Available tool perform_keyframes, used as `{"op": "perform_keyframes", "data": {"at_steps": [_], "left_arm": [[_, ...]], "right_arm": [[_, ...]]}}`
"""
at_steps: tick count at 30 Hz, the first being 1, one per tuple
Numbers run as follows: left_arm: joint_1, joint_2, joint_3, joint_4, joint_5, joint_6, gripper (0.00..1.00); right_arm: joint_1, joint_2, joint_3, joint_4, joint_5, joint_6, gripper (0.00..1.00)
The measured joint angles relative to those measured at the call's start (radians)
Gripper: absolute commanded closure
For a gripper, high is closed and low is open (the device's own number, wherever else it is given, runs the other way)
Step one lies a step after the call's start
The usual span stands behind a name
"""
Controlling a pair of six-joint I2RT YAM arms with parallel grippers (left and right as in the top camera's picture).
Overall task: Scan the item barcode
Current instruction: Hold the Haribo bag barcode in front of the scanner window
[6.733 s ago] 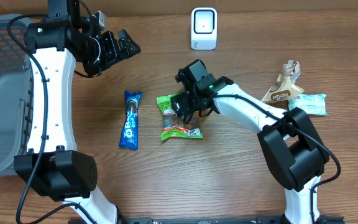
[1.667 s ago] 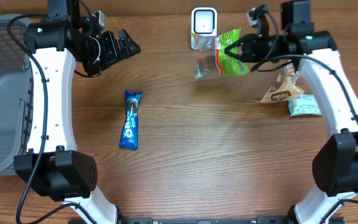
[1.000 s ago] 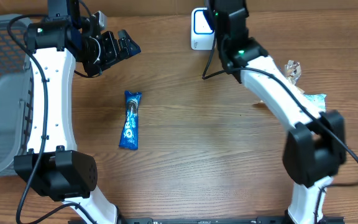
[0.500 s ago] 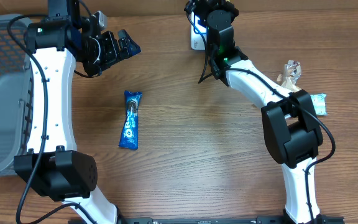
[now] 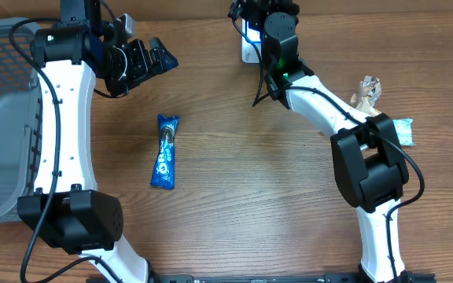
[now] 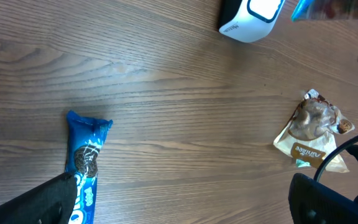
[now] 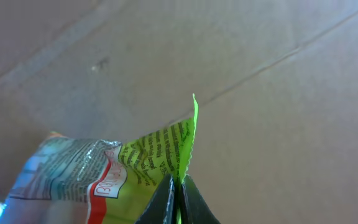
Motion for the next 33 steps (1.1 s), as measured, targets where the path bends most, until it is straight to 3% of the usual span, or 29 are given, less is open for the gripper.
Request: {"op": "perform_keyframes", "data": {"at_steps": [12,25,28,33], "left_arm": [[0.0,0.0,0.0,0.0,0.0,0.0,0.0],[0.0,0.0,0.0,0.0,0.0,0.0,0.0],[0.0,0.0,0.0,0.0,0.0,0.0,0.0],[0.0,0.0,0.0,0.0,0.0,0.0,0.0]], "right_arm": [[0.0,0.0,0.0,0.066,-0.078,-0.219,0.96],[-0.004,0.0,0.0,0.066,-0.121,-0.255,0.96],[-0.006,0.0,0.0,0.066,-0.102,-0.188,0.96],[0.016,-0.005,0.001,-0.048,-0.08,0.066,0.96]]}}
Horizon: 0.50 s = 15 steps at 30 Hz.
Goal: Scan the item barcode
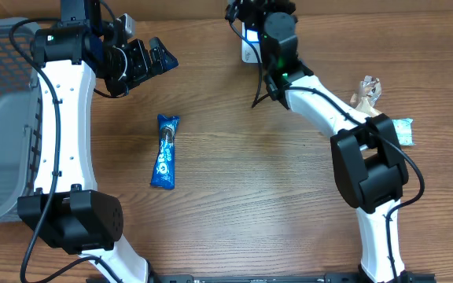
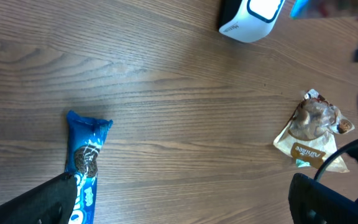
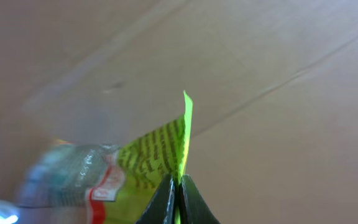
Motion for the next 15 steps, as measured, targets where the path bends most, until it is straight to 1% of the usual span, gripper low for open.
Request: {"op": "perform_keyframes", "data": {"at_steps": [1,2,4,5,7,9,12,15], "left_arm": [[0.0,0.0,0.0,-0.001,0.0,0.0,0.0],[0.0,0.0,0.0,0.001,0.0,0.0,0.0],[0.0,0.0,0.0,0.002,0.0,0.0,0.0],[0.0,0.0,0.0,0.0,0.0,0.0,0.0],[0.0,0.0,0.001,0.002,0.0,0.0,0.0],[0.0,0.0,0.002,0.0,0.0,0.0,0.0],[0.0,0.0,0.002,0.0,0.0,0.0,0.0],[0.0,0.0,0.002,0.002,0.0,0.0,0.0]], "right_arm": [[0.012,-0.008,0.0,-0.084,-0.005,0.051,0.96],[0.019,-0.016,0.0,-0.129,-0.007,0.073,0.96],[0.041,-0.056,-0.001,-0.33,-0.039,0.18,0.96],[0.051,-0.082,-0.004,-0.404,-0.061,0.231,0.96],[0.062,-0.168,-0.008,-0.612,-0.167,0.386,0.96],[0.054,-0.267,-0.008,-0.739,-0.286,0.507,0.96],[-0.004,-0.475,-0.003,-0.908,-0.499,0.698,0.96],[-0.105,-0.643,0.014,-1.086,-0.619,0.852,0.96]]}}
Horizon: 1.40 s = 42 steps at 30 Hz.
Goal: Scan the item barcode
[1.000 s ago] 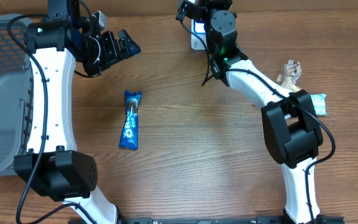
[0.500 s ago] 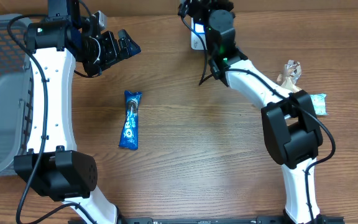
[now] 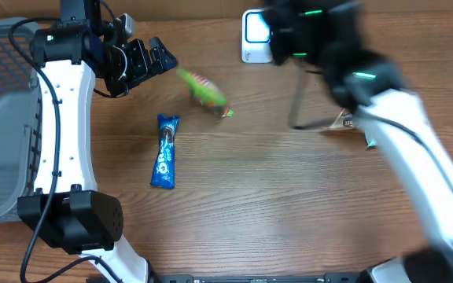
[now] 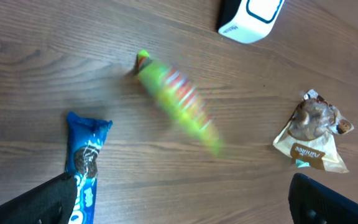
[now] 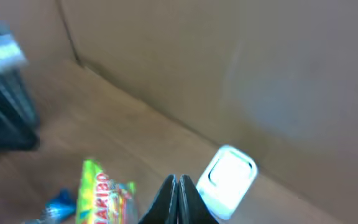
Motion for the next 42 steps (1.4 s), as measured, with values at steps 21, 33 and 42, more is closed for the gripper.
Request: {"op": "perform_keyframes", "data": {"at_steps": [21,33,42], "left_arm": [[0.0,0.0,0.0,-0.002,0.0,0.0,0.0],[0.0,0.0,0.0,-0.002,0.0,0.0,0.0],[0.0,0.0,0.0,-0.002,0.0,0.0,0.0]], "right_arm": [[0.003,0.433,-0.045,0.052,-0.204,0.555,0.05],[0.236,0.708,-0.047,0.212,-0.124,0.636,0.16],[0.275,0.703,-0.013,0.099,-0.014,0.674,0.96]]}}
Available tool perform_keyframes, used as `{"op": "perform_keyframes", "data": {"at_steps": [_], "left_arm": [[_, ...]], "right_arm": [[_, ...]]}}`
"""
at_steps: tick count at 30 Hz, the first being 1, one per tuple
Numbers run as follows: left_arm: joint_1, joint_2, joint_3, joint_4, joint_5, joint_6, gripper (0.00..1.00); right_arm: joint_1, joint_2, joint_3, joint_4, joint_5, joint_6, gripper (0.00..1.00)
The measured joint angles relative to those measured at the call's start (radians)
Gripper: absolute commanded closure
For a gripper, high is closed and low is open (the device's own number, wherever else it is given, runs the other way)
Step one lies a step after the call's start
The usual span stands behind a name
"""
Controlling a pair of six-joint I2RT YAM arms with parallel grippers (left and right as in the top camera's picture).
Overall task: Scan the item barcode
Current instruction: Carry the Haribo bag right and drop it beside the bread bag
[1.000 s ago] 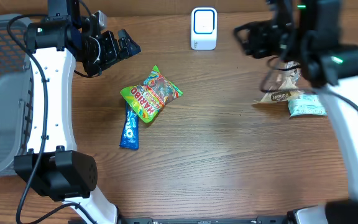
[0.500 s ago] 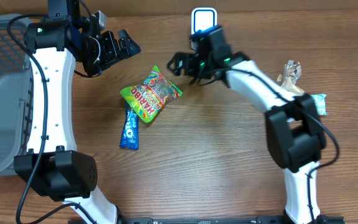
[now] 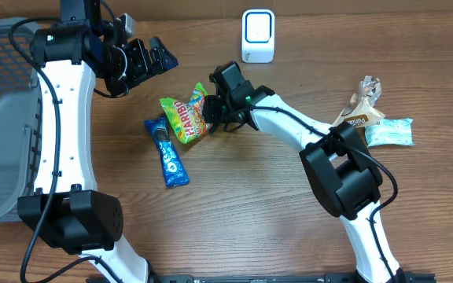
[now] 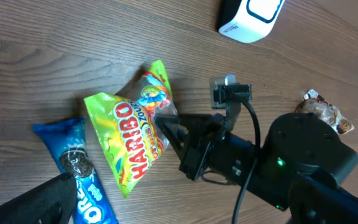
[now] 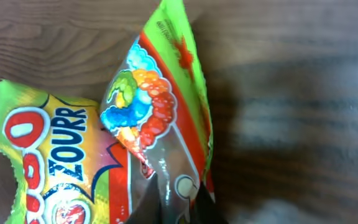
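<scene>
The green and yellow Haribo bag (image 3: 182,119) lies on the table, its left edge against a blue Oreo pack (image 3: 167,151). My right gripper (image 3: 208,112) is low at the bag's right end. In the right wrist view its fingers (image 5: 178,180) pinch that end of the Haribo bag (image 5: 104,143), with foil showing between them. The white scanner (image 3: 257,35) stands at the back edge, apart from the bag. My left gripper (image 3: 144,59) hangs open above the back left, and its fingers (image 4: 27,199) frame the Haribo bag (image 4: 126,140) from above with nothing held.
A grey basket stands at the far left. A brown snack packet (image 3: 360,106) and a pale teal packet (image 3: 388,132) lie at the right. The right arm stretches across the table's middle.
The Haribo bag was a blur over mid-table, apart from my shut, empty right gripper near the scanner. Now it lies beside the Oreo pack with my right gripper on it. The Oreo pack has turned.
My right gripper held the Haribo bag up by the scanner at the back, at two moments running. Then the bag was loose over the table's middle and the gripper empty. Now the gripper grips the bag's end on the table. The left arm stayed put.
</scene>
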Motion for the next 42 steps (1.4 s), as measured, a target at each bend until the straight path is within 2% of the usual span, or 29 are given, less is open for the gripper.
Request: {"op": "perform_keyframes", "data": {"at_steps": [4,9,14,16,20,22,26,27,28,29,32,35,38,42], "left_arm": [[0.0,0.0,0.0,0.0,0.0,0.0,0.0],[0.0,0.0,0.0,0.0,0.0,0.0,0.0],[0.0,0.0,0.0,0.0,0.0,0.0,0.0],[0.0,0.0,0.0,0.0,0.0,0.0,0.0],[0.0,0.0,0.0,0.0,0.0,0.0,0.0],[0.0,0.0,0.0,0.0,0.0,0.0,0.0],[0.0,0.0,0.0,0.0,0.0,0.0,0.0],[0.0,0.0,0.0,0.0,0.0,0.0,0.0],[0.0,0.0,0.0,0.0,0.0,0.0,0.0],[0.0,0.0,0.0,0.0,0.0,0.0,0.0],[0.0,0.0,0.0,0.0,0.0,0.0,0.0],[0.0,0.0,0.0,0.0,0.0,0.0,0.0],[0.0,0.0,0.0,0.0,0.0,0.0,0.0],[0.0,0.0,0.0,0.0,0.0,0.0,0.0]], "right_arm": [[-0.023,-0.014,0.032,-0.149,-0.017,0.015,0.96],[-0.151,-0.123,0.032,-0.401,0.014,-0.039,0.96],[-0.315,-0.373,0.032,-0.515,0.154,-0.056,0.96],[-0.4,-0.506,0.042,-0.607,0.276,-0.056,0.96],[-0.492,-0.563,0.053,-0.761,0.421,-0.01,0.96],[-0.565,-0.549,-0.002,-0.766,0.479,0.013,0.96],[-0.653,-0.521,-0.156,-0.694,0.515,0.026,0.87],[-0.676,-0.517,-0.208,-0.65,0.523,0.031,0.75],[-0.691,-0.515,-0.243,-0.627,0.526,0.032,0.53],[-0.71,-0.512,-0.278,-0.602,0.532,0.036,0.48],[-0.779,-0.508,-0.36,-0.541,0.532,0.039,0.44],[-0.849,-0.506,-0.364,-0.538,0.523,0.038,0.4],[-0.897,-0.506,-0.332,-0.558,0.492,0.029,0.39],[-0.89,-0.506,-0.213,-0.587,0.373,-0.033,0.39]]}}
